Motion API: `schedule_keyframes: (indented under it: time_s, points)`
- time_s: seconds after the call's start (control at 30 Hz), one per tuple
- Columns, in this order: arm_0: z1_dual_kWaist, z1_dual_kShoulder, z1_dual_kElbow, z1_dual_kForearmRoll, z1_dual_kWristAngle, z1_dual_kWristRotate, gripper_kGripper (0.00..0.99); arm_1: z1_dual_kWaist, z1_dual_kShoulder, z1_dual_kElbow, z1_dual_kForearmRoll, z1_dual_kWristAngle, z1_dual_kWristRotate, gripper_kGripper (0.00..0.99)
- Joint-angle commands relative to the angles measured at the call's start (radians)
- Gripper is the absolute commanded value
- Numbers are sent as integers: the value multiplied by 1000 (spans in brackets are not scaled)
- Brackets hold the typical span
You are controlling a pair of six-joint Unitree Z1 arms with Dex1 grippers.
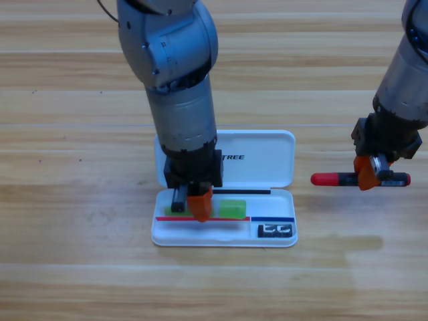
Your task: Clean up eraser and pencils
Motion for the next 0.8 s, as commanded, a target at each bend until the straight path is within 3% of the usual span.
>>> schedule_keyframes:
  time_s: [0.03,0.8]
  points:
    - [14,53,19,-8,-15,-12,0,85,-40,21,15,9,28,0]
    - [14,59,53,-36,-27,-20,0,122,-9,-18,15,9,53,0]
